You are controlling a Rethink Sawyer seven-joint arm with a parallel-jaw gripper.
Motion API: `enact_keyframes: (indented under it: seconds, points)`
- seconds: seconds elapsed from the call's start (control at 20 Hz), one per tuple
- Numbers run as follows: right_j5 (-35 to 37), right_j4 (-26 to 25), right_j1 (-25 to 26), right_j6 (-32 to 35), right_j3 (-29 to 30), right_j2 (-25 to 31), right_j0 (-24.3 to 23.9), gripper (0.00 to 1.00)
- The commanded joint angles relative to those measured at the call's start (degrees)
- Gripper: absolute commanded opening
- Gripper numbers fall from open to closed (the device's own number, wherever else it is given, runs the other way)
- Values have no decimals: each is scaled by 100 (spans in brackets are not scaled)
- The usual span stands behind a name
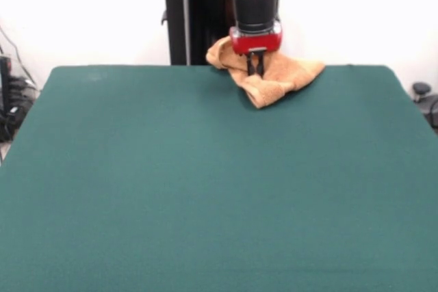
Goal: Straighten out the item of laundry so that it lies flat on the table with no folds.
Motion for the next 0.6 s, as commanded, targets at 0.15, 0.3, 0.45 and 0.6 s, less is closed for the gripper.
enact_keyframes:
  seconds: [0.15, 0.3, 0.45, 0.6]
  points:
    - [882, 887, 275, 564, -1584, -242, 414, 0]
    - [794, 868, 240, 436, -1933, -219, 494, 0]
    - [1169, 719, 203, 168, -2273, -40, 438, 0]
    - [1854, 578, 224, -188, -2558, 327, 209, 0]
